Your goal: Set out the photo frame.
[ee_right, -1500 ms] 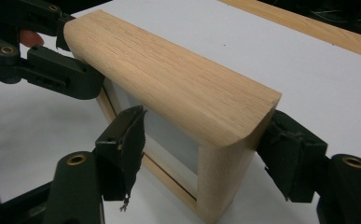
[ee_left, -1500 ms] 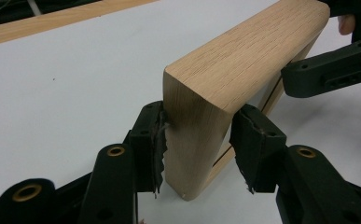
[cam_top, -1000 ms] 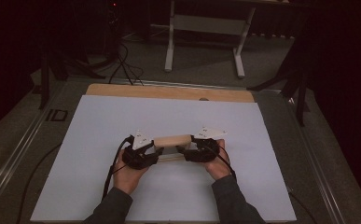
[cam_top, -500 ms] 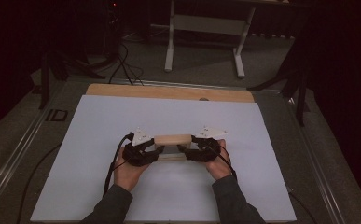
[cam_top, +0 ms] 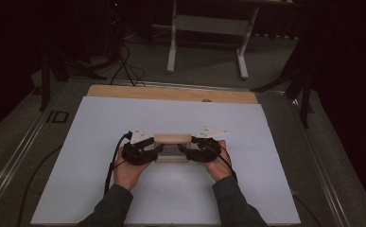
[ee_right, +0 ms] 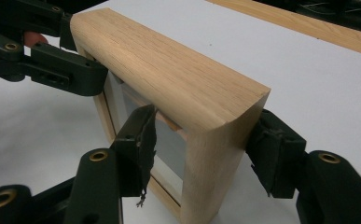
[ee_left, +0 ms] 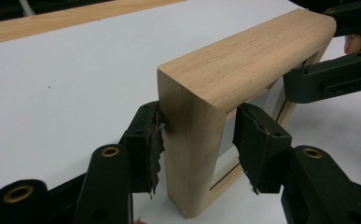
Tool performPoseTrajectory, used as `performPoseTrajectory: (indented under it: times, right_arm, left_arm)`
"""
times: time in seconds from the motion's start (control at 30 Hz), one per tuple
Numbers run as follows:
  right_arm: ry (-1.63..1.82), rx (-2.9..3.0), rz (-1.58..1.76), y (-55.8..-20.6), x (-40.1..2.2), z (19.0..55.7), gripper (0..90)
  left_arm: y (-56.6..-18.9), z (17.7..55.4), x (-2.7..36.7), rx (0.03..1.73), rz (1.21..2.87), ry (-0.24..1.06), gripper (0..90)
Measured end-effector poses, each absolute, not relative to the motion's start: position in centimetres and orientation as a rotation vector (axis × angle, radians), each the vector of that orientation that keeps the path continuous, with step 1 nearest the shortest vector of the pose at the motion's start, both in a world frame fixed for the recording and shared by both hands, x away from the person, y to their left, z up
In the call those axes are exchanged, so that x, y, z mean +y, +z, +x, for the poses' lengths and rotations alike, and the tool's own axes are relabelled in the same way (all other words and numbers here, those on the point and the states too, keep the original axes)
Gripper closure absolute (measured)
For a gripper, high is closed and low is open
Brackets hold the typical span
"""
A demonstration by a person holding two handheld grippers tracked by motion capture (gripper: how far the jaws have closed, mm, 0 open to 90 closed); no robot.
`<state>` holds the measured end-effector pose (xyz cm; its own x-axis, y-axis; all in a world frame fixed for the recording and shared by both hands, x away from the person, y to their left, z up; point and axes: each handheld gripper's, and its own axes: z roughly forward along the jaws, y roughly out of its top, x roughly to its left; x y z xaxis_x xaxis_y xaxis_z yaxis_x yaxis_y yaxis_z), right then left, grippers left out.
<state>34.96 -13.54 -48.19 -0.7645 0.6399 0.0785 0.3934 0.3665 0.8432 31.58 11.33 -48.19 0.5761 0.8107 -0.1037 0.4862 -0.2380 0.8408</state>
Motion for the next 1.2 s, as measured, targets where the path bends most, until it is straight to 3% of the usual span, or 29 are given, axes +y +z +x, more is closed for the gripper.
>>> performPoseTrajectory:
  times: [0.43,1.2]
  right_arm:
    - [1.305,2.352,0.923,-48.1,-12.5,35.8,41.1]
    - [1.347,2.319,1.022,-48.7,-12.2,37.5,39.1]
  left_arm:
    - [-48.1,32.5,11.3,1.052,1.896,0.492,50.3]
    - [-48.7,34.5,11.7,1.094,1.828,0.427,49.6]
